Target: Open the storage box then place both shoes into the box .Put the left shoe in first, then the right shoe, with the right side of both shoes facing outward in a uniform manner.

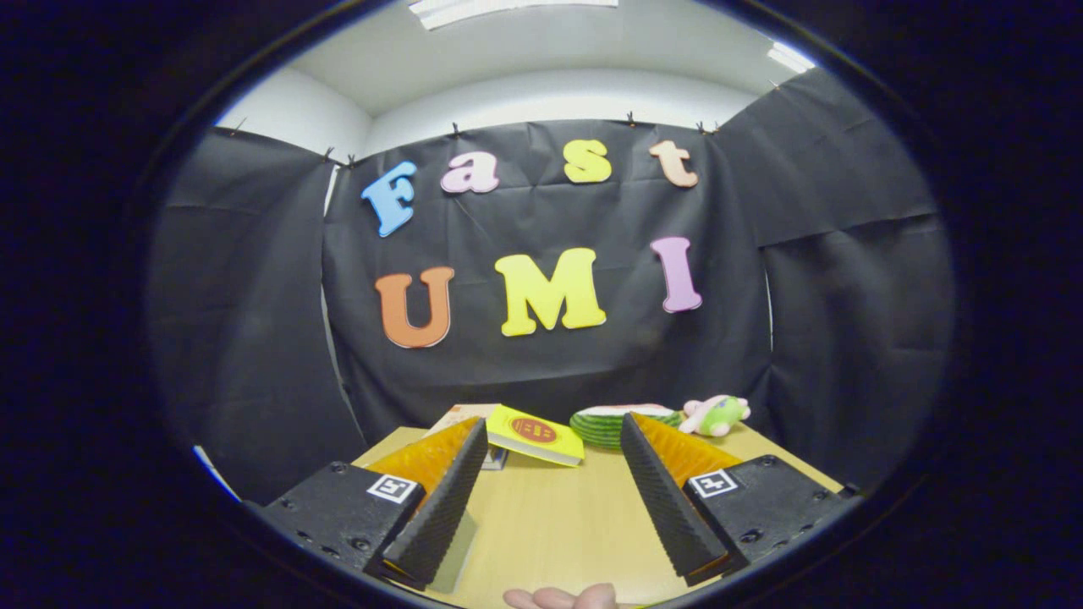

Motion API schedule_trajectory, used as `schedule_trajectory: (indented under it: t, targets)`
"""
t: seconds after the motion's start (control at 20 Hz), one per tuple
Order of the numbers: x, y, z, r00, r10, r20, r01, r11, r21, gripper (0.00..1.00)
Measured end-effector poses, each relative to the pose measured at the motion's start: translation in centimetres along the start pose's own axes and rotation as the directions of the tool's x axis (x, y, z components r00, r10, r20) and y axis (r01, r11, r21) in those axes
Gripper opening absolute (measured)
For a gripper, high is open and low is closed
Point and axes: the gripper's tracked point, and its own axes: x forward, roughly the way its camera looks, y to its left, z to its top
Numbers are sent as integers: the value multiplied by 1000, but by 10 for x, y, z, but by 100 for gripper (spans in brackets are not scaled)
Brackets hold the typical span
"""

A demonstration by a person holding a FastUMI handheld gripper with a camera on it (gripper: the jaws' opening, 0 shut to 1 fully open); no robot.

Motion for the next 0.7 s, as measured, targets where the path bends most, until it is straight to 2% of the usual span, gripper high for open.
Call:
schedule_trajectory:
  t: [0.2, 0.3, 0.7]
  targets:
    - [-32, -12, -29, 999, 32, -1, -32, 999, -33, 100]
    - [-39, -21, -36, 1000, 19, 8, -19, 1000, -20, 100]
    - [-49, -19, -32, 999, 32, 35, -30, 998, -60, 100]
